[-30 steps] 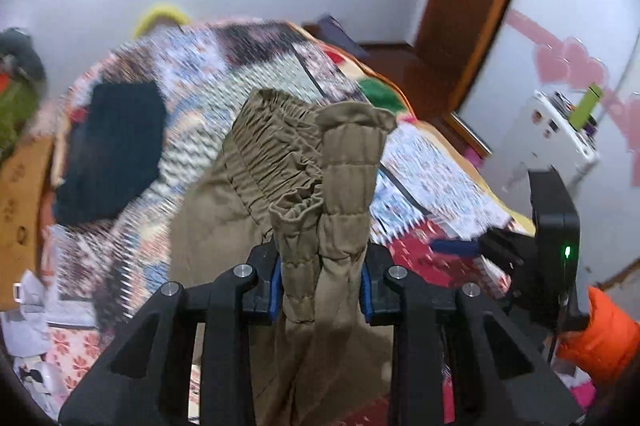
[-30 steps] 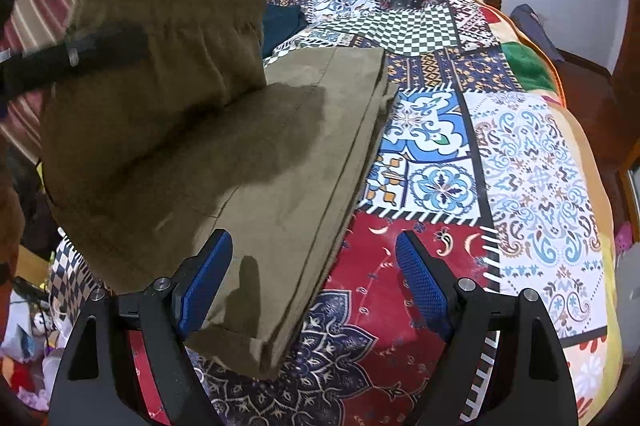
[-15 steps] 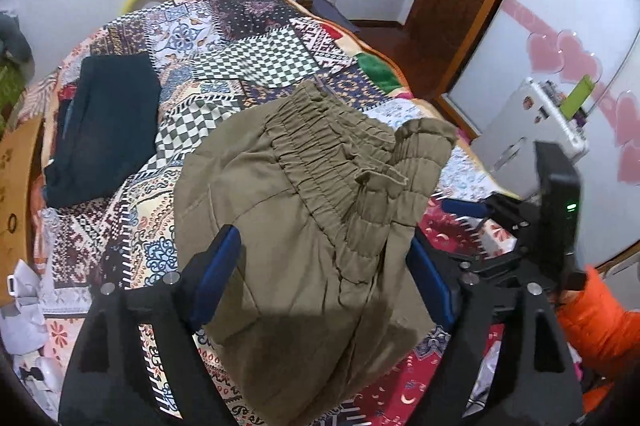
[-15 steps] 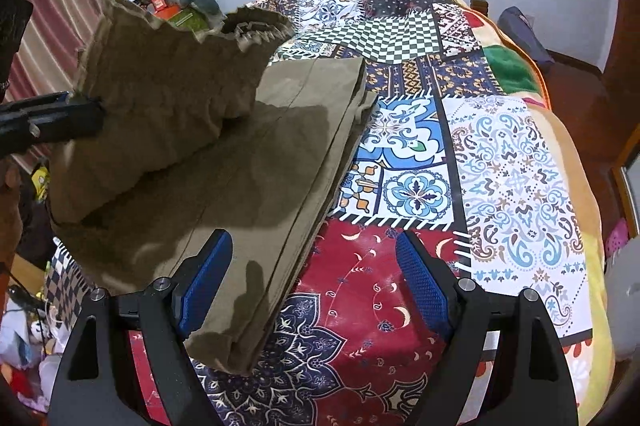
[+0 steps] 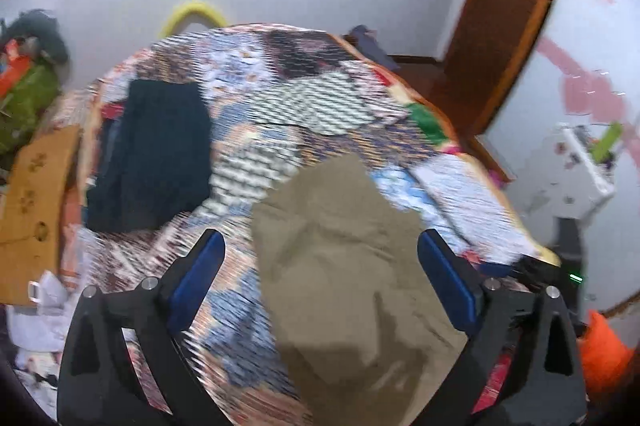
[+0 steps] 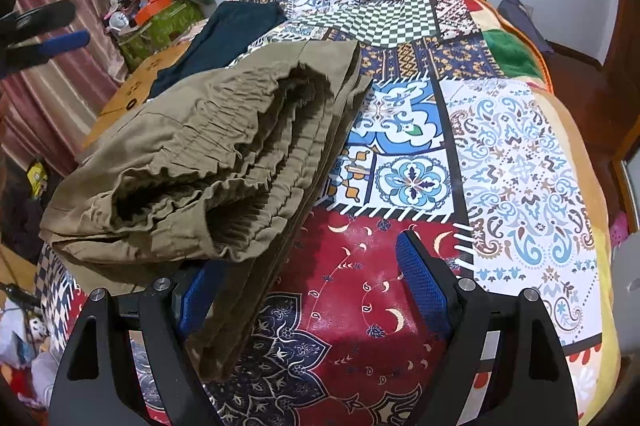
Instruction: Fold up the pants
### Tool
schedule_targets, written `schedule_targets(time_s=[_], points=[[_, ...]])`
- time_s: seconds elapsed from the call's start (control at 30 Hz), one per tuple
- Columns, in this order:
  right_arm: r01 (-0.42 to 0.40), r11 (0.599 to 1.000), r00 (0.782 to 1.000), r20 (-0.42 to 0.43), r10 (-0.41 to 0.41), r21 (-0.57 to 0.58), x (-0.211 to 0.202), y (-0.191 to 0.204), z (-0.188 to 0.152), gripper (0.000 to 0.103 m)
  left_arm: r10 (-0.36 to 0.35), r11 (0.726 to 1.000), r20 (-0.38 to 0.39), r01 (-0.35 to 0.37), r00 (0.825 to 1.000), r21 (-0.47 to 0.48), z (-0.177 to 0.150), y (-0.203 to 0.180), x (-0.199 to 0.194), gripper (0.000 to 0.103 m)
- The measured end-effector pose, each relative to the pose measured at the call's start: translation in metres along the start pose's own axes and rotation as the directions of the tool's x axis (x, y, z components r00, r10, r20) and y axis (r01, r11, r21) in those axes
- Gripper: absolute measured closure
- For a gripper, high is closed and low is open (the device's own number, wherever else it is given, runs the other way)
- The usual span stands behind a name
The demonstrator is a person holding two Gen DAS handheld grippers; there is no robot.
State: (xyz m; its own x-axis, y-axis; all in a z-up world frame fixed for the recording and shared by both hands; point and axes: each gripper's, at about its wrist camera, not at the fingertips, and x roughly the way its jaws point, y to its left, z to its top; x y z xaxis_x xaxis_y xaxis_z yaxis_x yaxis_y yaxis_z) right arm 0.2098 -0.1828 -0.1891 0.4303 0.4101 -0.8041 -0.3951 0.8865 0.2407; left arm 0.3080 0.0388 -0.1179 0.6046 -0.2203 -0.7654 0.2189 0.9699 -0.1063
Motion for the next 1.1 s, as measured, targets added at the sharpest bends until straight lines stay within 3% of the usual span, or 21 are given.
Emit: schedule_targets(time_s=[0.17, 0.4, 0.5, 0.57, 0.6, 0.63, 0.7, 0.93, 1.1], points=[[-0.005, 1.000, 1.000, 0.000, 0.005, 0.010, 0.001, -0.002, -0.001, 0.022, 0.119, 0.992, -0.058, -0.117, 0.991, 0.037, 0.024, 0.015, 0.055, 0.005], [0.008, 1.000, 1.000, 0.007, -0.008, 0.005, 0.002, -0.001, 0.001, 0.022, 0.196, 0.976, -0.186, -0.174, 0.963, 0.127, 0.033, 0.020, 0.136, 0.005], [0.013, 1.000, 1.000, 0.014, -0.013, 0.002, 0.001, 0.000, 0.002, 0.022, 0.238, 0.966, -0.273, -0.198, 0.932, 0.167, 0.023, 0.023, 0.171, 0.005], [0.018, 1.000, 1.000, 0.013, -0.018, -0.006, 0.000, 0.000, 0.003, 0.022, 0.317, 0.933, -0.312, -0.234, 0.896, 0.275, 0.006, 0.020, 0.191, 0.004], [0.023, 1.000, 1.000, 0.014, -0.022, -0.010, 0.000, 0.000, 0.003, 0.022, 0.344, 0.912, -0.300, -0.240, 0.890, 0.334, -0.005, 0.018, 0.195, 0.004], [0.026, 1.000, 0.999, 0.020, -0.026, -0.016, -0.002, 0.000, 0.003, 0.022, 0.358, 0.892, -0.257, -0.247, 0.898, 0.378, -0.015, 0.016, 0.193, 0.004], [0.029, 0.999, 0.999, 0.025, -0.029, -0.020, -0.004, 0.000, 0.003, 0.022, 0.367, 0.881, -0.214, -0.263, 0.905, 0.394, -0.024, 0.018, 0.181, 0.004], [0.057, 0.998, 0.998, 0.034, -0.057, -0.017, -0.011, -0.007, 0.001, 0.022, 0.366, 0.914, -0.253, -0.295, 0.896, 0.277, -0.053, 0.051, 0.132, 0.004], [0.078, 0.997, 0.995, 0.062, -0.077, -0.011, -0.027, -0.015, 0.001, 0.022, 0.336, 0.938, -0.281, -0.290, 0.899, 0.193, -0.084, 0.066, 0.085, 0.004]])
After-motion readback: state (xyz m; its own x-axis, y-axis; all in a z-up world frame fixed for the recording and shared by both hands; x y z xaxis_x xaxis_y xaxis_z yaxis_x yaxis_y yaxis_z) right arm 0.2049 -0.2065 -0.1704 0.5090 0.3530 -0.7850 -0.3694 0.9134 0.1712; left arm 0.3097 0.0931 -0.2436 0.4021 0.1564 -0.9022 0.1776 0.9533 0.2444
